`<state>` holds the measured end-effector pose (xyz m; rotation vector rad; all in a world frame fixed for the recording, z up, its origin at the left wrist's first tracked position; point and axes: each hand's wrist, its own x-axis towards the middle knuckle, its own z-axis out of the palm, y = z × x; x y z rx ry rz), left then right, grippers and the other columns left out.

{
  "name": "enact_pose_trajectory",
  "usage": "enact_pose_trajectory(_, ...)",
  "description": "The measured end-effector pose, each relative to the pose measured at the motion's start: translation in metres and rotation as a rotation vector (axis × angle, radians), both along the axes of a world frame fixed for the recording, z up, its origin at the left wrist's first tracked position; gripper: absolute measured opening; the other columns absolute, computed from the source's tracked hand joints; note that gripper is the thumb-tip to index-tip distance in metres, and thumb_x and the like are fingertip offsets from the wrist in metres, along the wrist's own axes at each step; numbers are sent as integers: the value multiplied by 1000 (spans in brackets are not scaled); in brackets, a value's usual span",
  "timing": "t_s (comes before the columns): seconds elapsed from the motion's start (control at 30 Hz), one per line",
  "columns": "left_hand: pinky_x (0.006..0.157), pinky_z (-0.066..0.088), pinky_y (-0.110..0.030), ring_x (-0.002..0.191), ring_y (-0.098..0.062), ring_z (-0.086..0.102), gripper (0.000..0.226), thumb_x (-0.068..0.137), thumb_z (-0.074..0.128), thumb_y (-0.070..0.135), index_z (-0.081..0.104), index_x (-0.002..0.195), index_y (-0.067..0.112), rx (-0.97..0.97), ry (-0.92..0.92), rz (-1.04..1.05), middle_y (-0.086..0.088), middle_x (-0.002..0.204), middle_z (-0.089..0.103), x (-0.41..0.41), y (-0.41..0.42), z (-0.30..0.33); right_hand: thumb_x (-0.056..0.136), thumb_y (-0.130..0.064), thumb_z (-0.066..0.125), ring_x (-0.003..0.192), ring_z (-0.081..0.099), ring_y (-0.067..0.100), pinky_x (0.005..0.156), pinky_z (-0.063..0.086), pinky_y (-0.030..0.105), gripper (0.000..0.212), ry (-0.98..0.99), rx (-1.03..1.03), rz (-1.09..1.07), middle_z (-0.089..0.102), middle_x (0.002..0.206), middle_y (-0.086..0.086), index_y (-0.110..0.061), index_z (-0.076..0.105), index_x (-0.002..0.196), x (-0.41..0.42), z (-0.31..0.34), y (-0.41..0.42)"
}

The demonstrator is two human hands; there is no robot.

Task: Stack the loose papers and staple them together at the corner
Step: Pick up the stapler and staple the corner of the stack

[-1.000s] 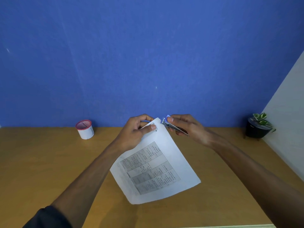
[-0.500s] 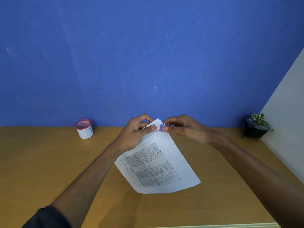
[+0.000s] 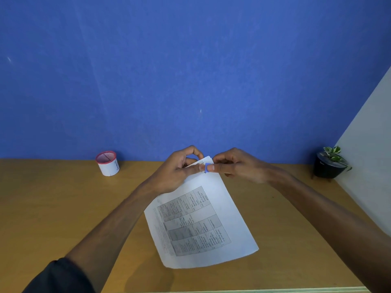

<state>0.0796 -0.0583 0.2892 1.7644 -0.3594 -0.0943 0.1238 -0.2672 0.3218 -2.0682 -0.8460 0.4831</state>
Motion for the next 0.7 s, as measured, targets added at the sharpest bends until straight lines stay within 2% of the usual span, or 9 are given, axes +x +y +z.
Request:
enact_pose_trajectory(0.07, 62, 46, -39, 79, -38, 71, 20, 92, 63, 25, 54, 104, 11, 30, 14, -13, -14, 94, 77, 1, 1, 2, 93, -41, 65, 62, 34, 17, 60, 29, 32, 27, 16, -6, 15, 38, 66, 3, -30, 71, 69, 0, 0, 0)
enact_pose_trajectory(0.17, 59, 45, -34, 76, -30, 71, 19, 92, 64, 27, 54, 102, 14, 66, 29, -29, -10, 94, 78, 2, 1, 3, 92, -42, 66, 65, 32, 23, 60, 27, 33, 33, 18, -21, 8, 36, 67, 7, -13, 71, 76, 4, -1, 0)
enact_pose_trajectory(0.27, 60, 47, -34, 76, -29, 73, 12, 95, 61, 23, 54, 101, 15, 98, 18, -38, -9, 94, 78, 4, 2, 3, 86, -50, 68, 63, 33, 20, 58, 26, 31, 52, 4, -36, -5, 37, 67, 7, 2, 67, 85, 7, -2, 0)
enact_pose_trajectory(0.37, 62, 48, -40, 77, -32, 74, 19, 92, 62, 31, 54, 100, 16, 99, 2, -50, -10, 93, 78, 5, 2, 4, 78, -59, 67, 60, 32, 18, 56, 25, 29, 65, -18, -33, -13, 37, 66, 9, 5, 67, 89, 8, -5, 0)
enact_pose_trajectory(0.47, 64, 46, -42, 75, -33, 72, 30, 87, 63, 37, 55, 103, 14, 95, 3, -61, -11, 93, 78, 7, 2, 5, 79, -56, 67, 61, 31, 22, 55, 25, 30, 62, -21, 3, -19, 35, 67, 16, 5, 70, 91, 8, -7, 1)
enact_pose_trajectory(0.6, 67, 49, -39, 78, -28, 71, 11, 98, 58, 22, 58, 106, 15, 74, 17, -49, -10, 95, 77, 10, 3, 0, 88, -43, 69, 62, 27, 30, 54, 23, 31, 47, -1, 42, -11, 33, 67, 28, 4, 73, 89, 8, -6, 0)
enact_pose_trajectory(0.7, 77, 45, -41, 82, -24, 66, 17, 100, 50, 26, 65, 103, 18, 27, 39, -12, -12, 94, 72, 7, 1, -1, 90, -40, 69, 58, 25, 24, 52, 22, 28, 48, 7, 50, -20, 30, 65, 24, 8, 72, 89, 8, -8, 0)
